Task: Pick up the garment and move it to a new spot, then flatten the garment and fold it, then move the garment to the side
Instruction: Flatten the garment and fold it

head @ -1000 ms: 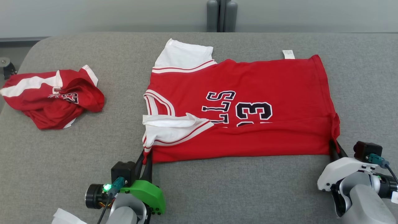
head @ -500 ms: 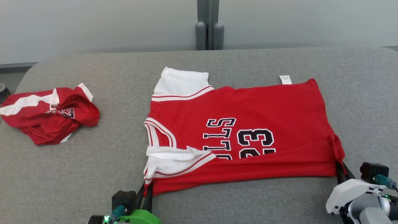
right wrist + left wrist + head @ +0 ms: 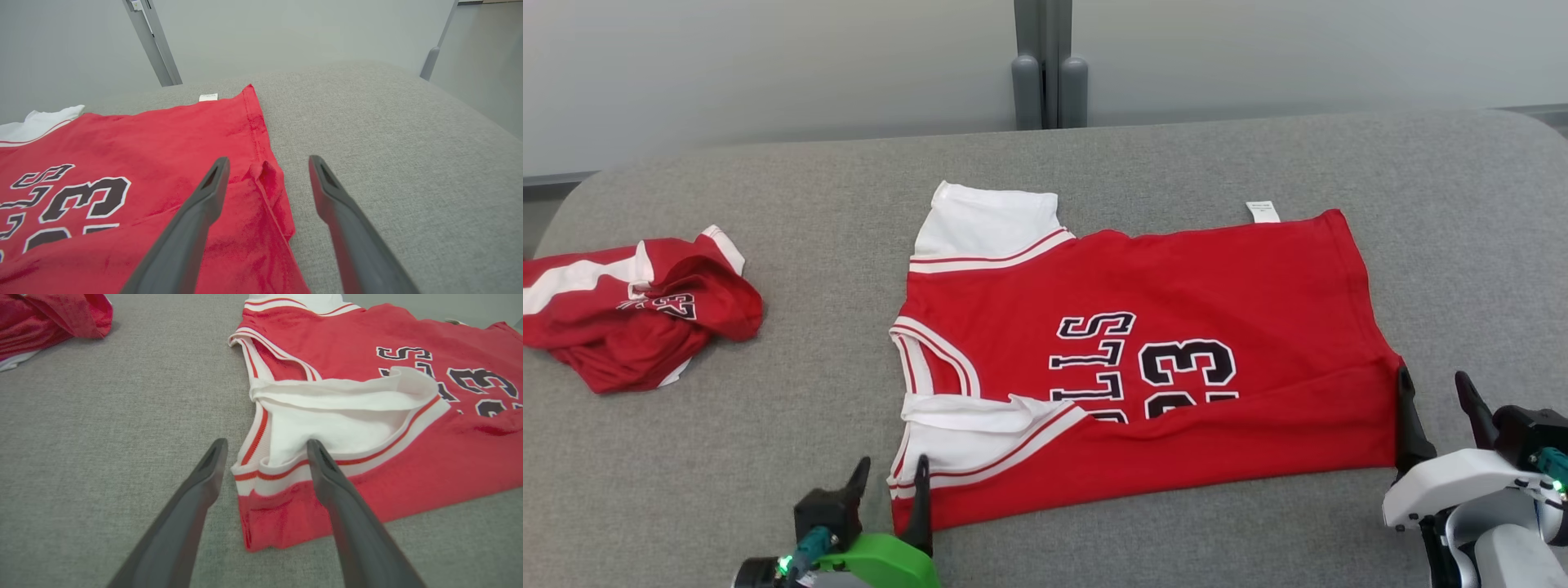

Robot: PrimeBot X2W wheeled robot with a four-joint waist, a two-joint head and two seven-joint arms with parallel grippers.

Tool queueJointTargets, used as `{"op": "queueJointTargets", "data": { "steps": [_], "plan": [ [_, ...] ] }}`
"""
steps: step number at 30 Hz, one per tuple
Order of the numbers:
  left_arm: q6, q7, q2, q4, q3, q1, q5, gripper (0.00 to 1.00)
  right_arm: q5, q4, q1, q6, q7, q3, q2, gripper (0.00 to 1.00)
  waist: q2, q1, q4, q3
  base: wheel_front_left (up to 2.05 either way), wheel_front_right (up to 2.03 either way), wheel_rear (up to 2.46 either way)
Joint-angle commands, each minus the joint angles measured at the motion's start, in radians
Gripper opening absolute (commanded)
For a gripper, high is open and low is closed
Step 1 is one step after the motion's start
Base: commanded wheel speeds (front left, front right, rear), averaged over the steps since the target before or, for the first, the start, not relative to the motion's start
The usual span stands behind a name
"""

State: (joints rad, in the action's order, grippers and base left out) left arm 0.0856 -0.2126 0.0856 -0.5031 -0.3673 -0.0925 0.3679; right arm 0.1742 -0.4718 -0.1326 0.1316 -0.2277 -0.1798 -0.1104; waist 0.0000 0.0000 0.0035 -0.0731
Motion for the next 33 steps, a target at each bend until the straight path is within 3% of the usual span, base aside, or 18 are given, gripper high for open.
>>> {"op": "queueJointTargets", "data": {
  "steps": [1,8,14,18,27,33],
  "plan": [
    [0.007,-0.007,0.013,0.017,0.012,-0.024,0.007,1.0,-0.013,0.025,0.005,-0.002,-0.014,0.0,0.003,1.0,0.0,0.0,-0.004,-0.008,0.0,0.0,0.0],
    [0.021,-0.028,0.038,0.089,0.056,-0.097,0.014,1.0,-0.036,0.139,-0.007,-0.002,-0.033,0.033,0.023,1.0,0.0,0.0,-0.022,-0.041,0.0,0.0,0.0],
    [0.001,-0.006,0.063,0.13,0.067,-0.22,0.007,1.0,-0.056,0.206,-0.056,-0.002,-0.037,0.069,0.027,1.0,0.0,0.0,-0.047,-0.105,0.0,0.0,0.0],
    [-0.035,0.111,0.12,0.107,0.046,-0.381,-0.025,1.0,-0.098,0.221,-0.143,-0.002,-0.007,0.12,0.004,1.0,0.0,0.0,-0.074,-0.186,0.0,0.0,0.0],
    [-0.185,0.416,0.216,-0.033,0.0,-0.81,-0.006,1.0,-0.106,0.236,-0.367,-0.002,0.029,0.211,-0.043,1.0,0.0,0.0,-0.145,-0.348,0.0,0.0,0.0],
    [-0.215,0.603,0.275,-0.143,-0.122,-0.994,0.028,1.0,-0.087,0.224,-0.457,-0.002,0.025,0.242,-0.062,1.0,0.0,0.0,-0.186,-0.409,0.0,0.0,0.0]
  ]
}}
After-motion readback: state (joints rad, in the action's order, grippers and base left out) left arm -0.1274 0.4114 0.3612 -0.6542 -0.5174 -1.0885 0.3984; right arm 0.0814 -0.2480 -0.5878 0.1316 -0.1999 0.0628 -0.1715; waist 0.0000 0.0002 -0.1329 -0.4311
